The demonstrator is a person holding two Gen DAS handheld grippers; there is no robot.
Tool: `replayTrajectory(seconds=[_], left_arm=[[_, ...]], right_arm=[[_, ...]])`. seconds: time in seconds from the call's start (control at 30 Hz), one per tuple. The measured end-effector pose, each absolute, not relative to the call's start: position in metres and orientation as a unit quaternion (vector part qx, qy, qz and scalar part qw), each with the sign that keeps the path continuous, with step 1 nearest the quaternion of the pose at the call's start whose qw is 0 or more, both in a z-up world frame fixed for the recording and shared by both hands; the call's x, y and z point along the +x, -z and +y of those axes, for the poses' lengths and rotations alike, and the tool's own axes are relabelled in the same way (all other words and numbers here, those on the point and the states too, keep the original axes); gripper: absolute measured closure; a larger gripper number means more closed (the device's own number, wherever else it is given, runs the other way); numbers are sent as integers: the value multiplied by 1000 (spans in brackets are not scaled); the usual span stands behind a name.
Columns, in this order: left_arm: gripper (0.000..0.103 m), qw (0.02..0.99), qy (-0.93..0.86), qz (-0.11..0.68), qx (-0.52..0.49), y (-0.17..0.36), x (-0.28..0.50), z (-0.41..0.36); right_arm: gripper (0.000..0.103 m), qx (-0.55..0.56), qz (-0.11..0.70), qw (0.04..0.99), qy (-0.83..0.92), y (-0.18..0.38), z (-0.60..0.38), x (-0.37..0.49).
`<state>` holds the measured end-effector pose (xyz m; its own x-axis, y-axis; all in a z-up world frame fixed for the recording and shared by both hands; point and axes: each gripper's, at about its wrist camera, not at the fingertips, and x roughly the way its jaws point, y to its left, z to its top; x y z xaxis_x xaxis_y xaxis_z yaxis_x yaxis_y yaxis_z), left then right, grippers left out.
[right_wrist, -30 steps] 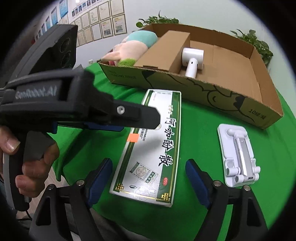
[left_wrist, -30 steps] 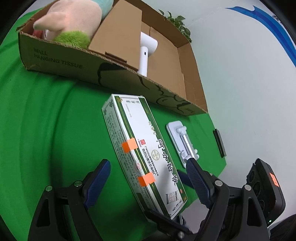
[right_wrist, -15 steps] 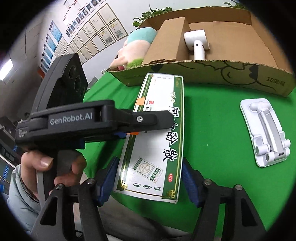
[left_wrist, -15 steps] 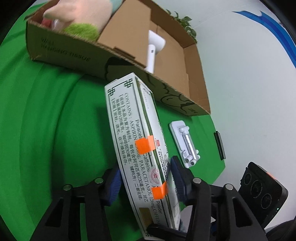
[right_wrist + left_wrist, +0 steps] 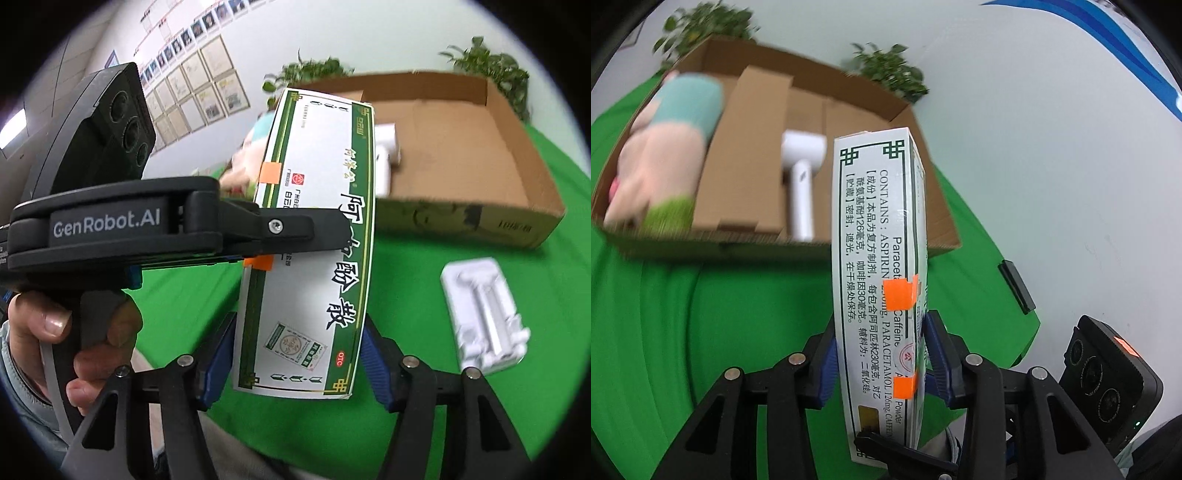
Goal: Organize objects
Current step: 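Lift the medicine box with the right gripper and lower it beside the fan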
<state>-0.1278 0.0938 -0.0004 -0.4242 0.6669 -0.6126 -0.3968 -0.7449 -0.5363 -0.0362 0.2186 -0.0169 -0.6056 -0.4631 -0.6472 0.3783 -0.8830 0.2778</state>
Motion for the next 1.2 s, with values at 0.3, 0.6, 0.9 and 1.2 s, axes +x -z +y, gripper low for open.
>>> replayTrajectory(seconds=[0.3,0.6,0.9,1.2], left_arm=[[63,362,-835,-129,-395,-44,-167,132],[64,370,-841,-116,-378,-70,-221,156],[64,369,-820,-153,-410,-32,-270,158],[64,353,-804,-171,-448,13,-299,165]], right_arm=[[42,340,-68,192,918,-14,237,-62],[42,330,-68,186,923,-30,239,-127],[42,363,-77,180,911,-14,255,-171],[42,412,-89,176,889,6,264,-195]])
